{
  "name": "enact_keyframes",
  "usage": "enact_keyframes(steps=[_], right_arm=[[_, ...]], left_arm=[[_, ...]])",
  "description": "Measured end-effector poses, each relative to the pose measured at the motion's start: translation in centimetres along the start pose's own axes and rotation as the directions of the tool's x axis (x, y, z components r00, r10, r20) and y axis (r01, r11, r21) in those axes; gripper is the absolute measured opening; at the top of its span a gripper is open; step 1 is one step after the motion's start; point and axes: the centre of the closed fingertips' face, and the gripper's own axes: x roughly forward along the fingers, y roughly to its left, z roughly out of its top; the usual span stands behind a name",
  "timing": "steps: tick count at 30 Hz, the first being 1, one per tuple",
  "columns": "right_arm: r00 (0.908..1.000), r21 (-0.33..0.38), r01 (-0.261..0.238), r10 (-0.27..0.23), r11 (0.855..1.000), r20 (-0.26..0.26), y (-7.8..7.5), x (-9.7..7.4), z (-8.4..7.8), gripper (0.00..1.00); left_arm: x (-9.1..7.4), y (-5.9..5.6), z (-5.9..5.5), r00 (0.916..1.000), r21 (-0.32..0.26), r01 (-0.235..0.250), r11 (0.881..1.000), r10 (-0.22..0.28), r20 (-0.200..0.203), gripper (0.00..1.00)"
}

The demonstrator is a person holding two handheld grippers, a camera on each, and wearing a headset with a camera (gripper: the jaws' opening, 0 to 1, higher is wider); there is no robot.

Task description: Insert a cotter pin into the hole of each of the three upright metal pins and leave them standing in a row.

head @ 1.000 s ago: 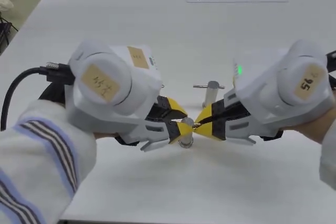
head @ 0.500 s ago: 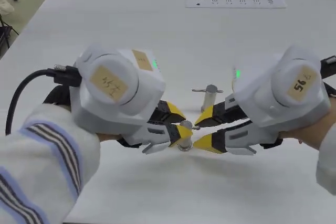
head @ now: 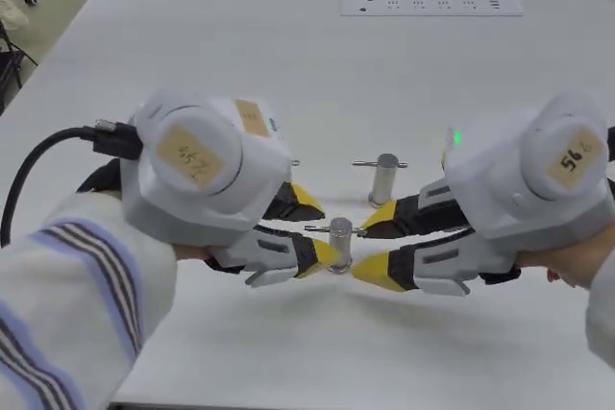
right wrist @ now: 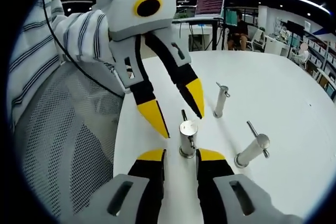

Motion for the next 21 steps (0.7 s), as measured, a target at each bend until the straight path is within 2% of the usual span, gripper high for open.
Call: enact_keyframes(steps=[2, 4, 7, 9, 13, 16, 18, 20, 21], right_arm=[[0.9998, 0.01, 0.016, -0.016, 1.0, 0.009, -0.3, 0.3, -0.1, 0.21], [0.9984, 0.057, 0.009, -0.012, 0.998, 0.056, -0.3, 0.6, 0.1, 0.22], [0.9924, 0.104, -0.003, -0.01, 0.995, 0.123, -0.6, 1.0, 0.6, 0.22], [0.9899, 0.111, -0.007, -0.009, 0.994, 0.141, -0.7, 1.2, 0.6, 0.21], [0.9864, 0.113, -0.017, -0.002, 0.993, 0.164, -0.8, 1.5, 0.7, 0.2], [0.9843, 0.119, -0.025, 0.003, 0.993, 0.176, -0.8, 1.9, 0.9, 0.2], [0.984, 0.118, -0.03, 0.009, 0.993, 0.178, -0.8, 2.1, 0.9, 0.2], [0.9843, 0.111, -0.041, 0.021, 0.993, 0.175, -0.8, 2.4, 0.9, 0.2], [0.9842, 0.111, -0.044, 0.024, 0.993, 0.175, -0.8, 2.5, 0.9, 0.19]], left_arm=[[-0.4, 0.1, 0.0, 0.9995, -0.046, -0.007, 0.999, 0.008, 0.03, 0.33], [-0.8, -0.1, 0.2, 0.9975, -0.094, -0.001, 0.996, 0.008, 0.071, 0.39], [-1.5, -0.6, 0.2, 0.9932, -0.122, 0.01, 0.992, 0.004, 0.116, 0.48], [-2.0, -0.8, 0.3, 0.9898, -0.141, 0.0, 0.99, 0.02, 0.141, 0.57], [-2.7, -1.5, 0.2, 0.9838, -0.194, 0.007, 0.981, 0.029, 0.177, 0.74], [-3.2, -1.5, -0.1, 0.9803, -0.275, -0.009, 0.961, 0.062, 0.187, 0.84], [-3.5, -1.4, -0.3, 0.9784, -0.272, -0.015, 0.962, 0.07, 0.194, 0.89], [-3.8, -1.4, -0.5, 0.9755, -0.292, -0.027, 0.956, 0.089, 0.201, 0.97], [-4.0, -1.0, -0.6, 0.9719, -0.3, -0.054, 0.952, 0.119, 0.203, 0.99]])
